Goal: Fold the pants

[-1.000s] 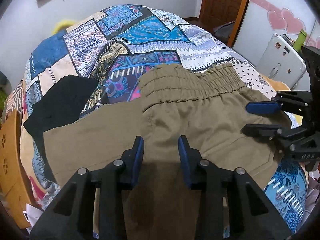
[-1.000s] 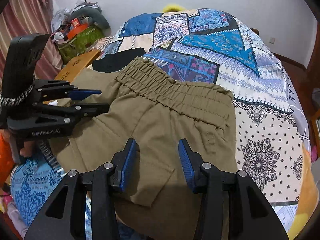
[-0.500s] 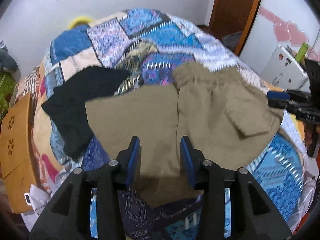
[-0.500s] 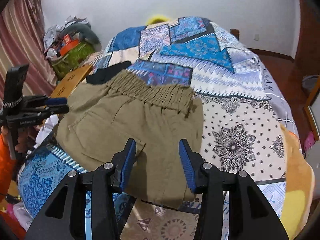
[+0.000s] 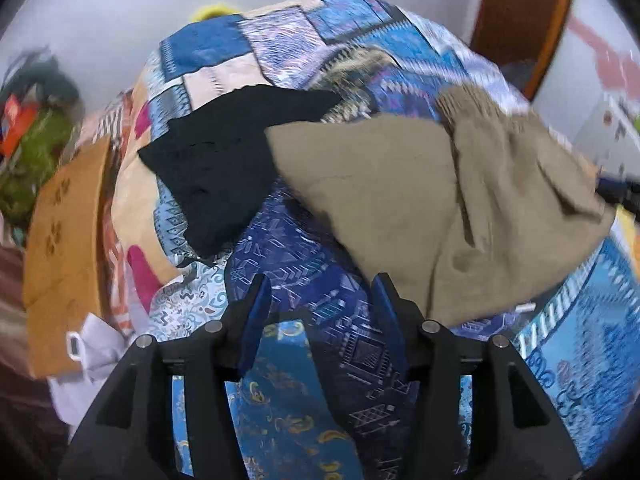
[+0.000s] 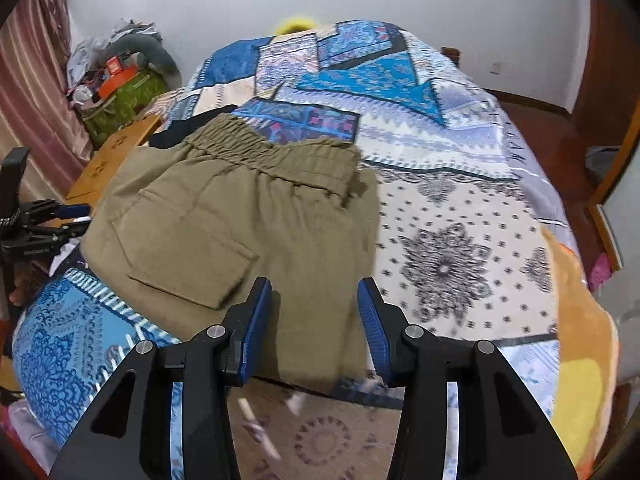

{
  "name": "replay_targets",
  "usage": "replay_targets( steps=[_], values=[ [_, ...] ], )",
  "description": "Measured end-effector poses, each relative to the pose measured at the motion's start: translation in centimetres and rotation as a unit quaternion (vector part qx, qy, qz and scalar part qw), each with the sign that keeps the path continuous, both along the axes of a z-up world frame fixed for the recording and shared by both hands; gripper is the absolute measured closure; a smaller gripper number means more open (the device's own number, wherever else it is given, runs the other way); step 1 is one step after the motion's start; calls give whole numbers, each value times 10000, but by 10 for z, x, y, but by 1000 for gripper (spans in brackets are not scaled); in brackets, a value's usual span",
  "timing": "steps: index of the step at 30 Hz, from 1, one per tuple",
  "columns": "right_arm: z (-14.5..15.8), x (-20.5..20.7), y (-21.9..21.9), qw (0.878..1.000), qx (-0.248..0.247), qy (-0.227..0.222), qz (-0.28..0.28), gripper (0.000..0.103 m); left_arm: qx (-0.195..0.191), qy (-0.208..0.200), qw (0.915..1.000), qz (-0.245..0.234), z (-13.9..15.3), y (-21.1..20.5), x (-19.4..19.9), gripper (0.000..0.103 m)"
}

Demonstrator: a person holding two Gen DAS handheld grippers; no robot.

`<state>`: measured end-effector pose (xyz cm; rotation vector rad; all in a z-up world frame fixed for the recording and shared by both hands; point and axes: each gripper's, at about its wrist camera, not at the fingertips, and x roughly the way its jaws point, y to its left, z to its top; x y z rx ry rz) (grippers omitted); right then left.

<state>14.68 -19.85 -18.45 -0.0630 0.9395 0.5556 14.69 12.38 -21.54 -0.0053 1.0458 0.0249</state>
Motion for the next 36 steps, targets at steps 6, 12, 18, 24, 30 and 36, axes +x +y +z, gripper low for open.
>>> replay_targets(
  steps=[6, 12, 18, 24, 30, 36],
  values=[
    [10, 11, -12, 9990, 264, -25, -365, 29, -378, -168, 9984, 378, 12, 18, 22, 41],
    [-4, 35, 0, 9980, 471, 316, -265, 26, -849, 43, 9961, 226, -4, 8, 57, 37],
    [-39, 68, 9, 9912, 742, 1091, -90, 25, -1086, 212, 9936, 211, -19, 0, 74, 35],
    [-50, 86, 15, 9838, 1169, 1359, 81, 30, -1004, 205, 9947, 101, -21, -12, 86, 38],
    [-43, 85, 21, 9851, 1165, 1252, 203, 55, -612, 54, 9981, 56, -12, -23, 91, 79],
    [-40, 90, 23, 9879, 917, 1239, 160, 54, -376, 25, 9993, 53, -10, -25, 89, 85]
  ],
)
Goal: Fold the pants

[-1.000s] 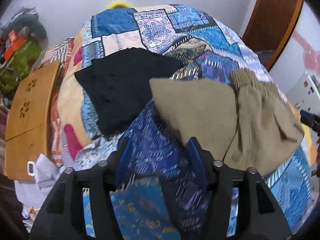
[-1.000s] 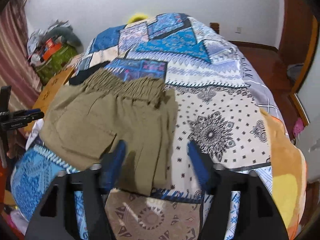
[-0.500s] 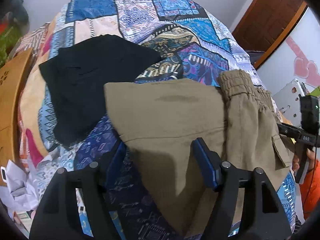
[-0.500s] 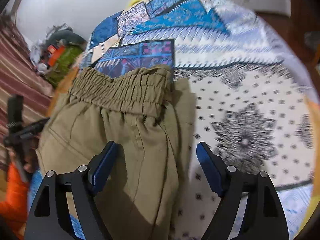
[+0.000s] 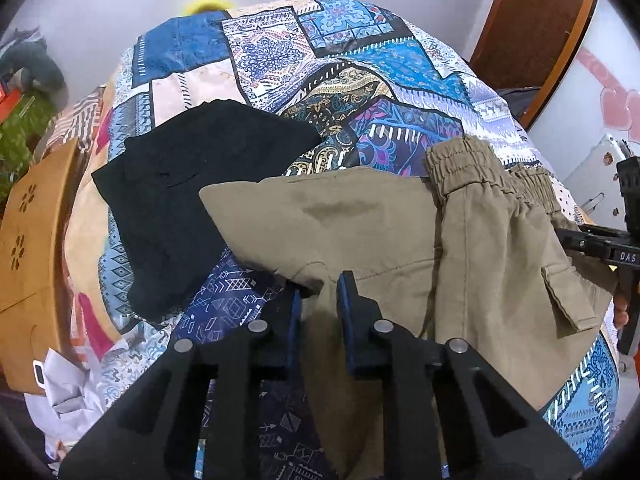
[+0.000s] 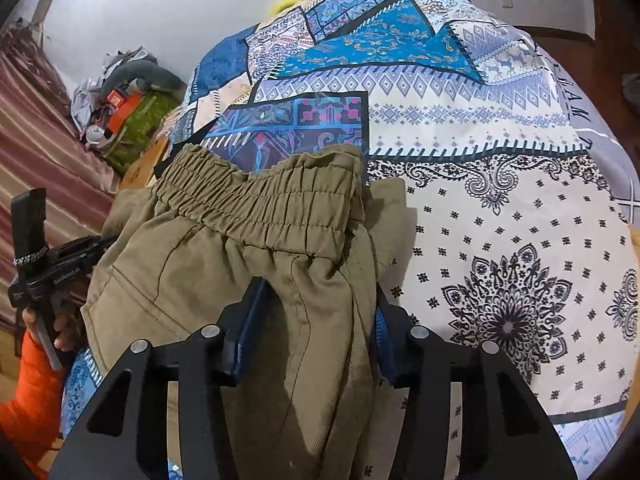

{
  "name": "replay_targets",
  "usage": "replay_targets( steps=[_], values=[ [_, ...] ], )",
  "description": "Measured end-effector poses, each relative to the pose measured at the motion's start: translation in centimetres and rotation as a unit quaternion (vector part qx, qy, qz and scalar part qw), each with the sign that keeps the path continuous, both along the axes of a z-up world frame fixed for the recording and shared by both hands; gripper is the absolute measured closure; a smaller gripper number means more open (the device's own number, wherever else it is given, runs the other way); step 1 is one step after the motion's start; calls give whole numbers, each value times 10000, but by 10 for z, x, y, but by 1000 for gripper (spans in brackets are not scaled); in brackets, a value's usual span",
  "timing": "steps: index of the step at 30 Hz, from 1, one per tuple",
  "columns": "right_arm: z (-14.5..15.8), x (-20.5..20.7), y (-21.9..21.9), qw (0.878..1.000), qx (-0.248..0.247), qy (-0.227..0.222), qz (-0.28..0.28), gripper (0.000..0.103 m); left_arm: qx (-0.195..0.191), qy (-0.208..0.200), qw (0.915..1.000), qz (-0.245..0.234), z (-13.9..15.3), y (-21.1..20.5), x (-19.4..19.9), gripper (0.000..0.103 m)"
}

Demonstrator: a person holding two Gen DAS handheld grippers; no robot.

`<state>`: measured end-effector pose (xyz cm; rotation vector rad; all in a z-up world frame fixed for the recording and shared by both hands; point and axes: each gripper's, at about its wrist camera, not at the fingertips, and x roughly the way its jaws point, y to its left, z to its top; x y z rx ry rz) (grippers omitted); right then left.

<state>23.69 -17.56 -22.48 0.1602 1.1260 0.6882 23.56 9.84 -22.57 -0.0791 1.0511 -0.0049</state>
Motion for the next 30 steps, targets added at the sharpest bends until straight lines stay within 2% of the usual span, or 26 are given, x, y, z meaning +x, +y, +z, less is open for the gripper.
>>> replay_targets(
  steps=[3, 5, 7, 10, 13, 14, 16, 19, 25, 30],
  values=[
    [4, 5, -5, 9995, -291, 52, -58, 46, -40, -16, 10000, -5, 1, 1, -2, 87],
    [3, 6, -6, 9991, -376, 153, 119, 46, -69, -28, 10000, -9, 2, 2, -3, 87],
    [-3, 8, -6, 9986, -255, 371, 273, 46, -94, -27, 10000, -5, 1, 3, -4, 88],
    [-10, 7, -11, 9977, 155, 621, 225, 55, -136, -27, 9999, 32, 1, 2, -3, 90],
    [-10, 2, -14, 9978, 338, 563, 95, 65, -48, -183, 9998, 61, 8, -1, -5, 92],
    [-9, 0, -14, 9981, 357, 498, 41, 68, 5, -267, 9996, 60, 12, -3, -6, 93],
    [-4, -5, -13, 9991, 249, 319, -94, 81, 89, -440, 9990, 60, 23, -6, -9, 94],
    [13, -14, -4, 9999, -68, -143, -59, 91, 114, -675, 9976, -42, 43, -9, -12, 98],
    [60, -15, 14, 9957, -55, -911, 125, 95, 383, -1086, 9932, -188, 86, -12, -11, 99],
    [104, -4, 45, 9876, 30, -1554, 238, 95, 566, -1449, 9878, 1, 115, 9, -10, 99]
  ],
)
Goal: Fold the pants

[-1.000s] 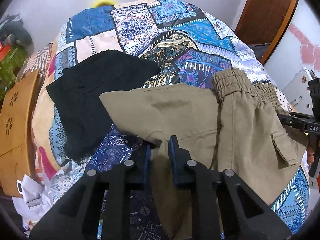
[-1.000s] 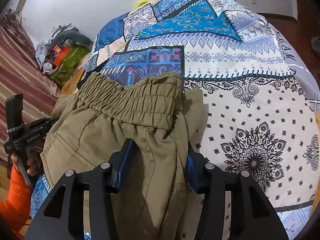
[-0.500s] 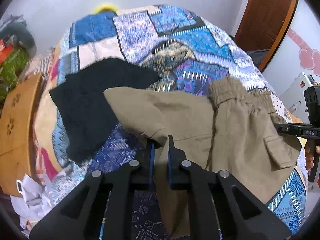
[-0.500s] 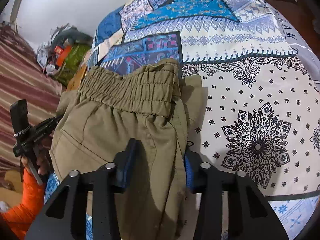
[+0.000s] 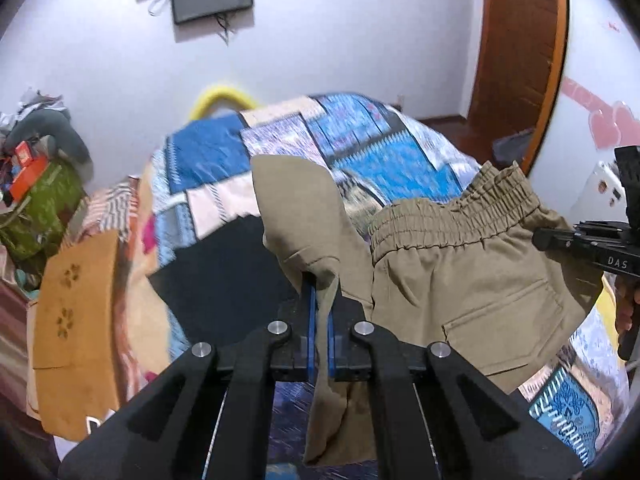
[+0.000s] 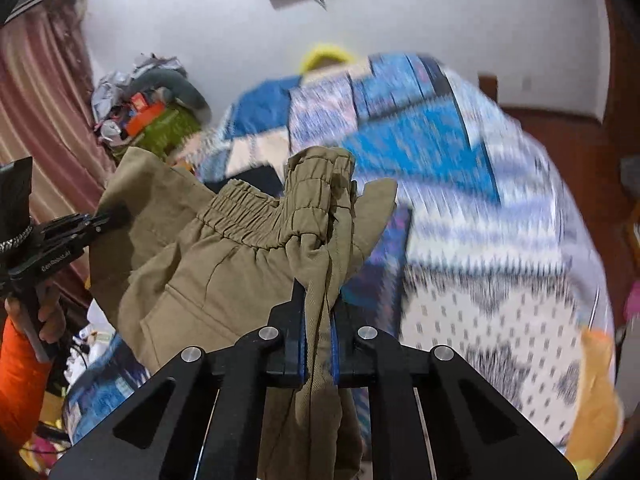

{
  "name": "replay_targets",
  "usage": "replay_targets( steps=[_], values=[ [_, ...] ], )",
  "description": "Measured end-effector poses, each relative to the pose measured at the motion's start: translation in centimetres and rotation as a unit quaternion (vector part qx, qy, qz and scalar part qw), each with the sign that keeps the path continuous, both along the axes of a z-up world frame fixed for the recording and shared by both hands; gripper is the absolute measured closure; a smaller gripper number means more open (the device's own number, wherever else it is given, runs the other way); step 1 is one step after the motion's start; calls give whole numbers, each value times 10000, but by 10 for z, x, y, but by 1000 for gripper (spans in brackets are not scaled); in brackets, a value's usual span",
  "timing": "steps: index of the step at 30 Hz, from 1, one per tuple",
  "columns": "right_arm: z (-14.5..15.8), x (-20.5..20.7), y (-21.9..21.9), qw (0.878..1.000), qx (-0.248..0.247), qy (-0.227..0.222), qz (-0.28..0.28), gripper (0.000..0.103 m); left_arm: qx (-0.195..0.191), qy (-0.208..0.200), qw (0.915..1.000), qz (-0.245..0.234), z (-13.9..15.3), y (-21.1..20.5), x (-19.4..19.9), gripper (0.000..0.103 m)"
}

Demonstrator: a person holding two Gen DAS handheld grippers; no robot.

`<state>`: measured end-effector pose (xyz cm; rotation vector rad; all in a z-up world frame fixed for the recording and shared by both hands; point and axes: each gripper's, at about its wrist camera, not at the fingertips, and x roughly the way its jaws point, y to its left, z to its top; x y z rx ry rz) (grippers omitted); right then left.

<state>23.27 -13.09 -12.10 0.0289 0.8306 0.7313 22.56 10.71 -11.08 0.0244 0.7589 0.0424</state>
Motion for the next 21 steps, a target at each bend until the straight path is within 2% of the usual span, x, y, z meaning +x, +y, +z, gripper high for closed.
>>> replay_targets(
  steps=[5, 10, 16, 21],
  values=[
    [27, 16, 35, 9993, 43, -346, 145, 95, 86, -241, 9991, 345, 16, 41, 5, 99],
    [35, 38, 84, 9972, -52, -613, 415, 96, 34, -242, 9971, 723, 14, 89, 17, 99],
    [24, 60, 146, 9946, -150, -675, 772, 96, 123, -73, 9933, 1151, -13, 139, 38, 99],
    [2, 76, 189, 9934, -313, -546, 955, 96, 60, 312, 9887, 1463, -55, 179, 62, 99]
  ],
)
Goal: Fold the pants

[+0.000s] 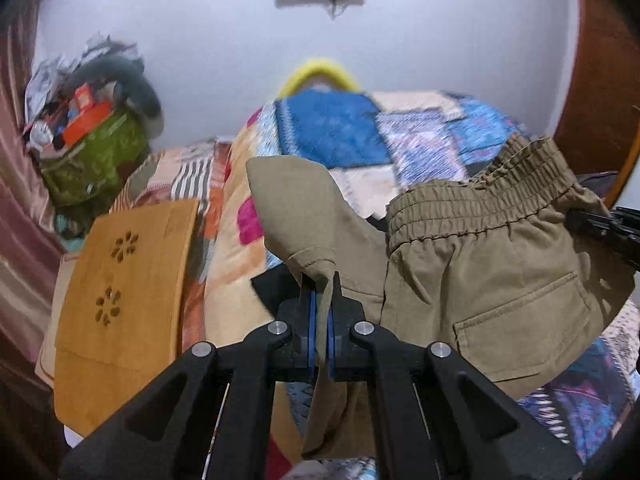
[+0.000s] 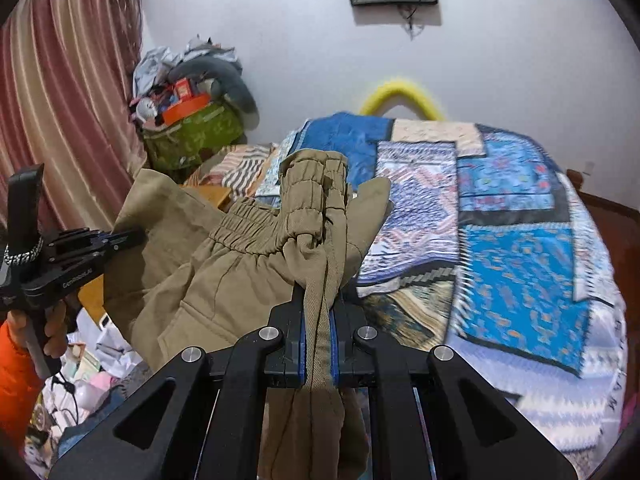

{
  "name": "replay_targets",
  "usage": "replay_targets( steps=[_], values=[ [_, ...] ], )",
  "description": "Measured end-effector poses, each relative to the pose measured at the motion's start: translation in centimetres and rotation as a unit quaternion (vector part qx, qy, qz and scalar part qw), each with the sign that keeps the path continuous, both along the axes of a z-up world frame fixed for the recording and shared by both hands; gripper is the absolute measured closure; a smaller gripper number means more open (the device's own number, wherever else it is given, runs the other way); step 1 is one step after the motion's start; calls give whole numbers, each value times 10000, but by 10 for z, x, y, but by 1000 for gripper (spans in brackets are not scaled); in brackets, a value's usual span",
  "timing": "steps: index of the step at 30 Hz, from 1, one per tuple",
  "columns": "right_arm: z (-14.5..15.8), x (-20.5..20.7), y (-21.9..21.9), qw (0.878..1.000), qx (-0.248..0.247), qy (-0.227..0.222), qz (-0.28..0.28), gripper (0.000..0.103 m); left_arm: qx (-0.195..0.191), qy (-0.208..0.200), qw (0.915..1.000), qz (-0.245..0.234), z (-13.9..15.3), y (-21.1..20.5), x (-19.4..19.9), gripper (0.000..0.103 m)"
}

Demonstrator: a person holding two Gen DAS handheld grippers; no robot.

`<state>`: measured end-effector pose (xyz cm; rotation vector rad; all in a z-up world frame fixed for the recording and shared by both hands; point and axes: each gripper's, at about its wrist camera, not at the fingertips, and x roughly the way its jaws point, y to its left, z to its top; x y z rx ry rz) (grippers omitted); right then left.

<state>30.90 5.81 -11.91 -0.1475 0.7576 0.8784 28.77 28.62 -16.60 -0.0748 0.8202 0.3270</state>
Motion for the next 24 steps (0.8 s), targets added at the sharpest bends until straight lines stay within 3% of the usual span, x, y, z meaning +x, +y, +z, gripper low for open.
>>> replay_targets(
  steps=[10, 13, 17, 19, 22, 24],
  values=[
    [-81, 41, 48, 9939, -927, 600, -59, 95, -287, 1089, 9923, 511, -120, 46, 43, 98],
    [-102, 47, 44, 9896, -1216, 754, -155, 90, -459, 1256, 9894, 561, -140, 53, 41, 94],
    [-104, 46, 28, 9881, -1156, 989, -223, 84, -529, 1305, 9883, 580, -147, 58, 33, 86],
    [-98, 39, 24, 9880, -1216, 920, -223, 77, -480, 1378, 9875, 587, -145, 58, 26, 77],
    [-88, 28, 18, 9878, -1358, 727, -223, 67, -693, 1507, 9841, 631, -141, 59, 16, 75],
    [-76, 17, 11, 9892, -1281, 690, -161, 67, -754, 1500, 9845, 514, -128, 51, 5, 75]
  ],
)
